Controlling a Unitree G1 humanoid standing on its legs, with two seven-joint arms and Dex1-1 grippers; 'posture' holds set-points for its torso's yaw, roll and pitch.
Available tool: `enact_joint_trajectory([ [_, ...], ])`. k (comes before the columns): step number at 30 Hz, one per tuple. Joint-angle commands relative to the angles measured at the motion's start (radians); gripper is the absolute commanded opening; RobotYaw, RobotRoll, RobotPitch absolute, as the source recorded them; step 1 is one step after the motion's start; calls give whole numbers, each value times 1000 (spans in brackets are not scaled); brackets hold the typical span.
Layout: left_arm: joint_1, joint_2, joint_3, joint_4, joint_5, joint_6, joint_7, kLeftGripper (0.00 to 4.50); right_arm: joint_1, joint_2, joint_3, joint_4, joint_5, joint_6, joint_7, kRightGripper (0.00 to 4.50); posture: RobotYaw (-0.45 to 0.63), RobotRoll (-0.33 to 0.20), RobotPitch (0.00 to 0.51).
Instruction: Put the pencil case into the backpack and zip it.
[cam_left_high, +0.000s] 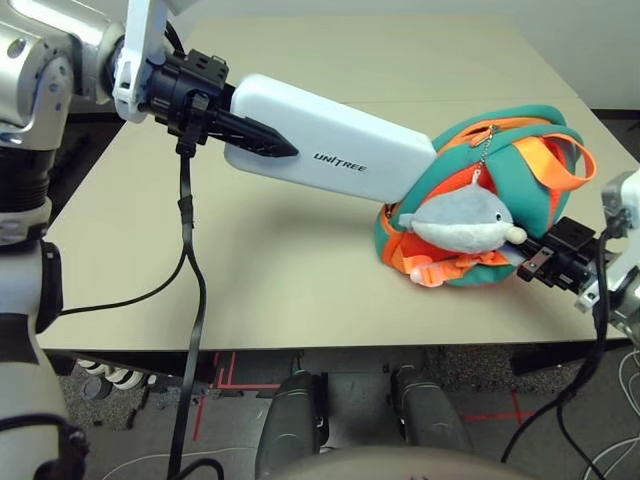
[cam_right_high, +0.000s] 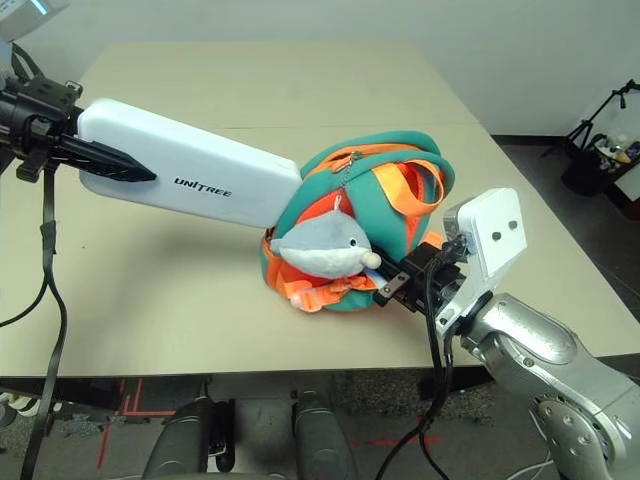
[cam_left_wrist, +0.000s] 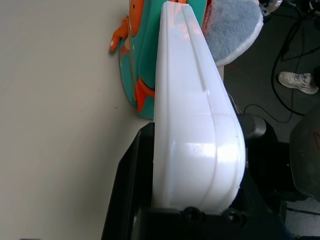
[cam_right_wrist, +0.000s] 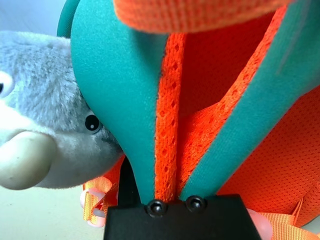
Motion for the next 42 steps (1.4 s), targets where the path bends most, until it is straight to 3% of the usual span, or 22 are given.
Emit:
enact_joint_trajectory([
  [1, 3, -1, 15, -47, 32, -24, 26, 1417, -16, 10, 17, 13, -14, 12, 9, 131, -155, 0, 77],
  [14, -28, -135, 42, -83, -3, 71, 113, 1417, -71, 42, 45, 40, -54, 27, 13, 131, -153, 0, 78],
  [24, -43, -191, 49, -69, -35, 147, 146, 1417, -92, 75, 67, 39, -78, 37, 7, 131, -152, 0, 80],
  [42, 10, -269, -34, 13, 85, 2, 217, 1417, -98, 119, 91, 21, -98, 45, -7, 131, -165, 0, 83],
])
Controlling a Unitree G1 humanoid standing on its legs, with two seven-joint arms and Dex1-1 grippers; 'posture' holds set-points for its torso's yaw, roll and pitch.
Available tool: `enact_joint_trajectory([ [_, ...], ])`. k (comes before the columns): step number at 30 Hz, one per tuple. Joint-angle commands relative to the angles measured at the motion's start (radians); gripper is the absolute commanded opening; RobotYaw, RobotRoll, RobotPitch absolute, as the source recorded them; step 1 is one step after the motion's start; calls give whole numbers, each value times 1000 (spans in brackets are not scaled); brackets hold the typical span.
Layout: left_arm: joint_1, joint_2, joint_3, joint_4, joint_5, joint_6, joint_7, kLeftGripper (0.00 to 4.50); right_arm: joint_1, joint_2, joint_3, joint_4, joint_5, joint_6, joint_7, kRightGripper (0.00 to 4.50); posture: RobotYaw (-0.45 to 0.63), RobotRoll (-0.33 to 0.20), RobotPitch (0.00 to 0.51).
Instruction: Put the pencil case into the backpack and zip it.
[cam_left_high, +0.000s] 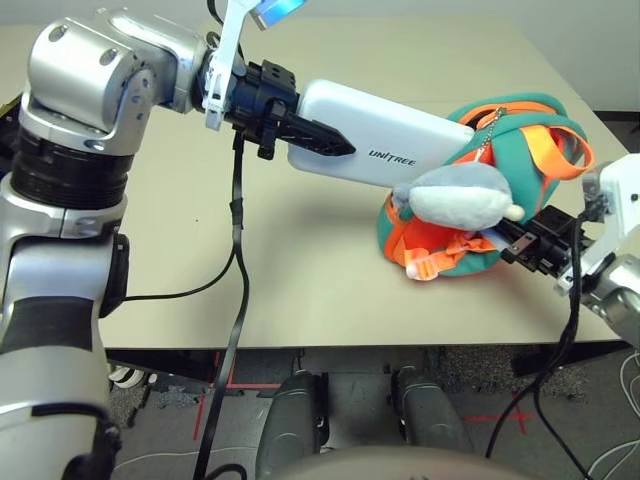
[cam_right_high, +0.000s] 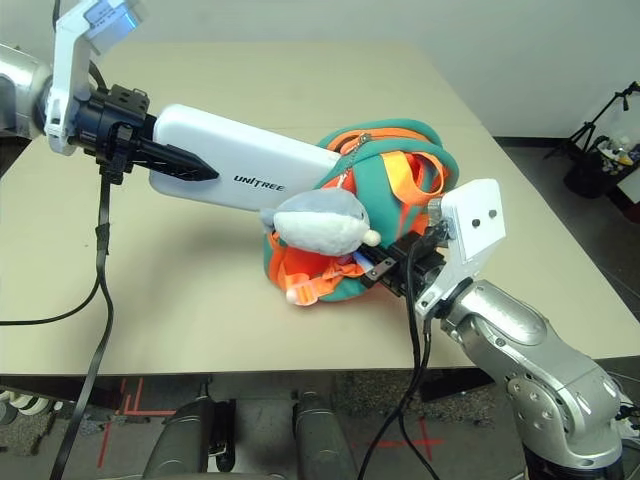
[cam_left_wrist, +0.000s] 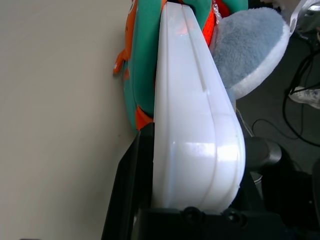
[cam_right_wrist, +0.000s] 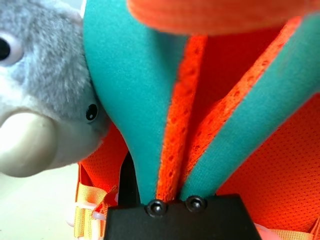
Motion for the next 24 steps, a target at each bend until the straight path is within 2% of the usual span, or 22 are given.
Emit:
enact_joint_trajectory([
  [1, 10, -32, -23, 28, 35, -46, 14, 1417, -3, 8, 16, -15, -7, 9, -1, 131, -167, 0, 84],
  [6, 9, -87, -37, 61, 65, -75, 33, 1417, -6, 16, 20, -19, -12, 11, -6, 131, -172, 0, 83],
  [15, -19, -245, -46, 179, 107, -115, 85, 1417, -8, 42, 37, -25, -26, 9, -17, 131, -180, 0, 89],
  [24, 7, -316, -100, 271, 166, -149, 71, 1417, -5, 66, 44, -33, -38, 10, -24, 131, -192, 0, 98],
])
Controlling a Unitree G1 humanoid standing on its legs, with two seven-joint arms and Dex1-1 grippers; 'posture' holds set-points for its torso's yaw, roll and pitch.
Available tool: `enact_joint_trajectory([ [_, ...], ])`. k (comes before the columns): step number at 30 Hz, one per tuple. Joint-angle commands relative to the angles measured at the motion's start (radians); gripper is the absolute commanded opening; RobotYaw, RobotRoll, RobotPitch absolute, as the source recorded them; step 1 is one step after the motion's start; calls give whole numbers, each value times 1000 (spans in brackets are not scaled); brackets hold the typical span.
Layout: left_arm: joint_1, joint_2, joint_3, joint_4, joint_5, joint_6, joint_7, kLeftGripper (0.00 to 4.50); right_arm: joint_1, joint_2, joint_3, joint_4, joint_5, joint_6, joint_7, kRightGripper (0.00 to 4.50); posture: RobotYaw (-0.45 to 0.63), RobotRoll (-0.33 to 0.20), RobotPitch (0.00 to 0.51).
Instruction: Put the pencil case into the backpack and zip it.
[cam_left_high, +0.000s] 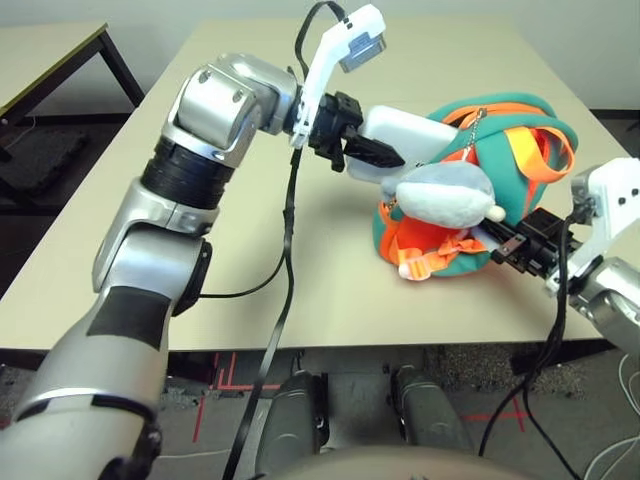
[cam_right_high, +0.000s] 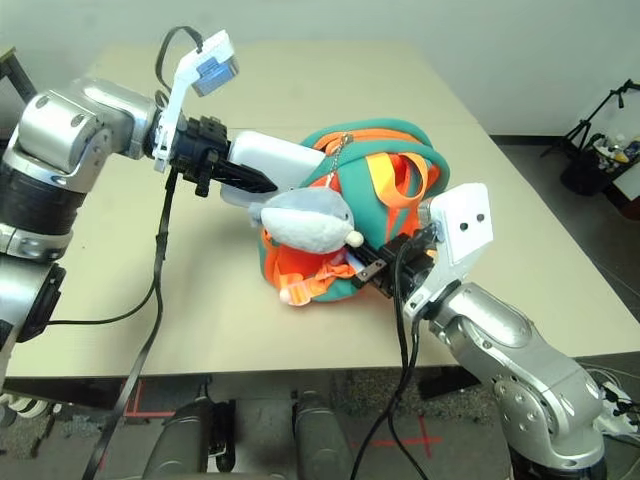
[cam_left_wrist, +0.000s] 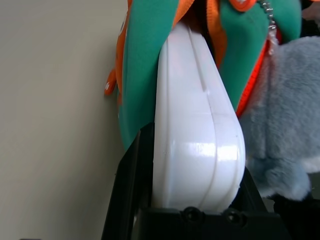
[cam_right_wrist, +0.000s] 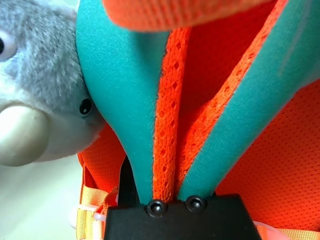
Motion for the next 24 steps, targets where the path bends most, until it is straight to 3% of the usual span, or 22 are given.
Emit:
enact_joint_trajectory([
  [1, 14, -15, -42, 32, 33, -28, -18, 1417, 2, 7, 15, -19, -5, 9, -4, 131, -194, 0, 100],
  [14, 48, -128, -117, 167, 144, -134, -26, 1417, -23, 21, 34, -8, -18, 11, 1, 131, -196, 0, 105],
  [24, 39, -104, -92, 122, 156, -115, -51, 1417, -26, 15, 29, 6, -41, -2, 24, 131, -195, 0, 92],
])
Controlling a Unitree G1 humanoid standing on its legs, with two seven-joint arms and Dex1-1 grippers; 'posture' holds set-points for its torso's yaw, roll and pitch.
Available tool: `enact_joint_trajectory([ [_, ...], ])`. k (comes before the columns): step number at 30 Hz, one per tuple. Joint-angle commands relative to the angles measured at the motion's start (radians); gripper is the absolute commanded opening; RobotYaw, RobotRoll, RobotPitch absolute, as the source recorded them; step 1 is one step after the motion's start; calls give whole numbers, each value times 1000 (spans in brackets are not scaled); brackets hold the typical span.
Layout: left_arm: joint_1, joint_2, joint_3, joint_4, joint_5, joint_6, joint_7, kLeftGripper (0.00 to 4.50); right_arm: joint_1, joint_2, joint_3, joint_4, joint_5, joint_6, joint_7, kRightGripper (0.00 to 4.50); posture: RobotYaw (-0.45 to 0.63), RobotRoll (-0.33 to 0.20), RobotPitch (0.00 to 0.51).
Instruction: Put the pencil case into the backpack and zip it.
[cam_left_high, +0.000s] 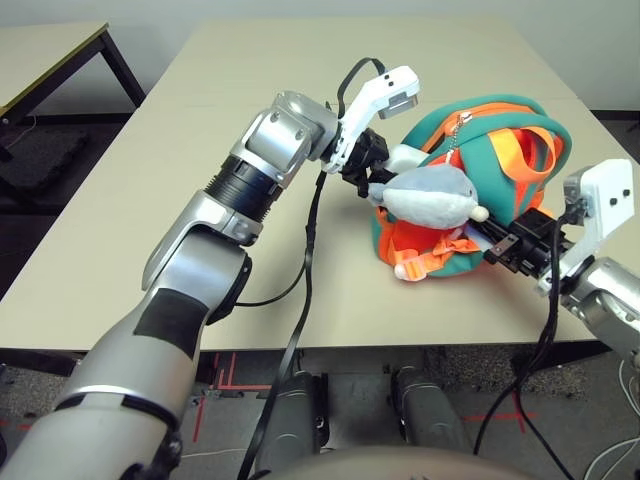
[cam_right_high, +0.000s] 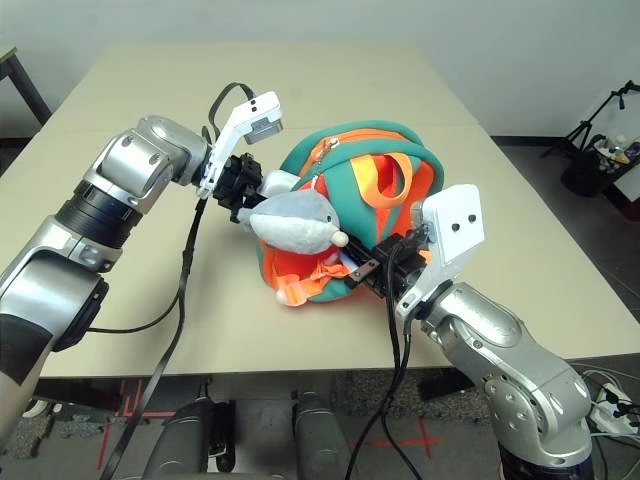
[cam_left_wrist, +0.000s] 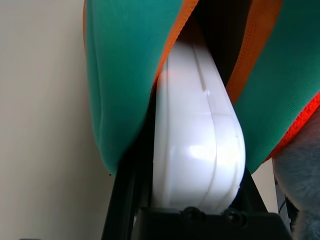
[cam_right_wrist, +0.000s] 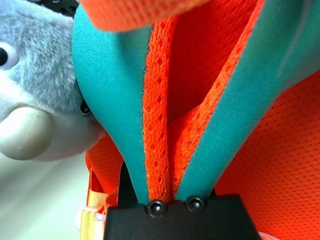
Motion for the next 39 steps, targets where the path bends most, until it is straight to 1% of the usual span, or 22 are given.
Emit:
enact_joint_trajectory([
  [1, 9, 26, -14, -25, 11, 26, -27, 1417, -12, -2, 11, 8, -22, -10, 19, 131, -195, 0, 90],
  [6, -25, 86, 26, -97, -29, 103, -70, 1417, -22, 5, 9, 18, -39, -13, 34, 131, -186, 0, 85],
  [8, -41, 108, 60, -126, -55, 133, -67, 2138, -21, 7, 8, 19, -43, -14, 40, 131, -177, 0, 83],
  [10, -59, 145, 92, -160, -86, 173, -83, 2688, -21, 9, 7, 22, -47, -15, 44, 131, -176, 0, 84],
  [11, -68, 168, 107, -180, -107, 201, -96, 3072, -21, 9, 6, 22, -48, -15, 46, 131, -169, 0, 86],
  [15, -123, 259, 180, -251, -229, 362, -155, 4387, -20, 12, 4, 25, -52, -14, 55, 131, -156, 0, 90],
  [16, -137, 280, 195, -265, -256, 393, -166, 4500, -20, 12, 4, 26, -53, -13, 57, 131, -153, 0, 92],
  [18, -146, 324, 215, -298, -302, 437, -180, 4500, -23, 13, 6, 30, -56, -13, 61, 131, -149, 0, 93],
  [20, -133, 375, 219, -333, -328, 451, -192, 4500, -28, 15, 9, 34, -59, -11, 63, 131, -145, 0, 95],
  [21, -128, 391, 216, -343, -336, 452, -191, 4120, -31, 16, 11, 36, -60, -10, 64, 131, -145, 0, 95],
  [22, -126, 411, 205, -348, -332, 442, -194, 3939, -32, 16, 11, 37, -61, -9, 66, 131, -142, 0, 96],
  [23, -126, 424, 195, -350, -331, 434, -194, 3576, -32, 17, 10, 37, -61, -9, 67, 131, -142, 0, 96],
  [26, -134, 438, 169, -329, -315, 409, -187, 2578, -35, 19, 10, 38, -64, -7, 70, 131, -142, 0, 96],
  [27, -138, 437, 160, -320, -310, 403, -184, 2282, -35, 19, 10, 38, -65, -7, 70, 131, -145, 0, 95],
  [28, -133, 431, 149, -313, -292, 375, -171, 1895, -36, 20, 11, 38, -66, -6, 71, 131, -147, 0, 95],
  [30, -116, 407, 134, -307, -275, 345, -146, 1264, -39, 21, 12, 39, -68, -5, 70, 131, -151, 0, 94],
  [33, -94, 372, 128, -319, -291, 344, -133, 172, -42, 21, 10, 39, -70, -4, 69, 131, -160, 0, 94],
  [34, -86, 361, 121, -318, -282, 329, -124, 0, -42, 21, 10, 38, -70, -3, 68, 131, -164, 0, 93],
  [39, -57, 303, 95, -268, -226, 241, -67, 0, -42, 27, 12, 34, -73, -2, 58, 131, -175, 0, 94],
])
